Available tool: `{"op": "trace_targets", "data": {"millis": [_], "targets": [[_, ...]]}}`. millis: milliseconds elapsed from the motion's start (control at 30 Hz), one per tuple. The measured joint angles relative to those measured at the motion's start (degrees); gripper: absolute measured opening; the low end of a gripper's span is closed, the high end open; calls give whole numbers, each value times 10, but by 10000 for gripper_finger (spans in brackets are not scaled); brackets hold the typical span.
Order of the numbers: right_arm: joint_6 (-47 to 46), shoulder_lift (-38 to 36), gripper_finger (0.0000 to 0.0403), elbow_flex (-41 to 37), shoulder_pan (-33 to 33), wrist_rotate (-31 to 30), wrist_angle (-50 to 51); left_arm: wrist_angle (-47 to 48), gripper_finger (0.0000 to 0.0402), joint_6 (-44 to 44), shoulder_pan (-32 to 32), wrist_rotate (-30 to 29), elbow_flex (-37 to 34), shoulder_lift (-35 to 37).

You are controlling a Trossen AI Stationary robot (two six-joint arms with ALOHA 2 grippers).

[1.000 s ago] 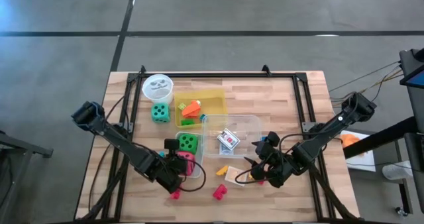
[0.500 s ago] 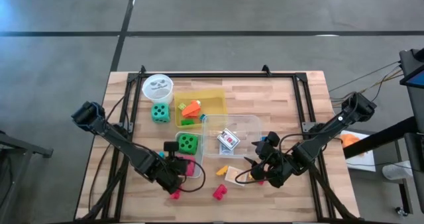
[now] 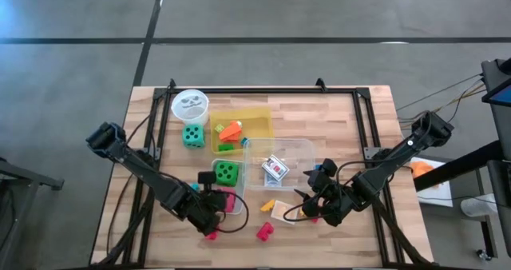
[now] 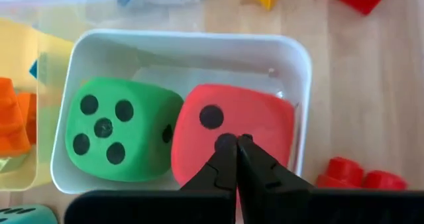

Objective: Pick & Place Toys
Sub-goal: Put the orange game piece into the yellow bin

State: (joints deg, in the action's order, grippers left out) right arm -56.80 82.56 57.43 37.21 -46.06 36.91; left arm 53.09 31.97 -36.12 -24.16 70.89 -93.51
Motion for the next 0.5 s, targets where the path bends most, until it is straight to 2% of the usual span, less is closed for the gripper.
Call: {"op": "trace_targets", "data": {"millis": [133, 267, 400, 500], "targets": [[0, 0, 325, 0, 0, 0, 0, 13, 8, 0, -9, 4, 30, 0], [0, 0, 325, 0, 0, 0, 0, 9, 44, 38, -20, 38, 57, 0], [0, 0, 325, 0, 0, 0, 0, -8, 97, 149, -23, 81, 69, 0], [0, 0, 325, 0, 0, 0, 0, -9, 132, 304, -24, 88, 71, 0]]}}
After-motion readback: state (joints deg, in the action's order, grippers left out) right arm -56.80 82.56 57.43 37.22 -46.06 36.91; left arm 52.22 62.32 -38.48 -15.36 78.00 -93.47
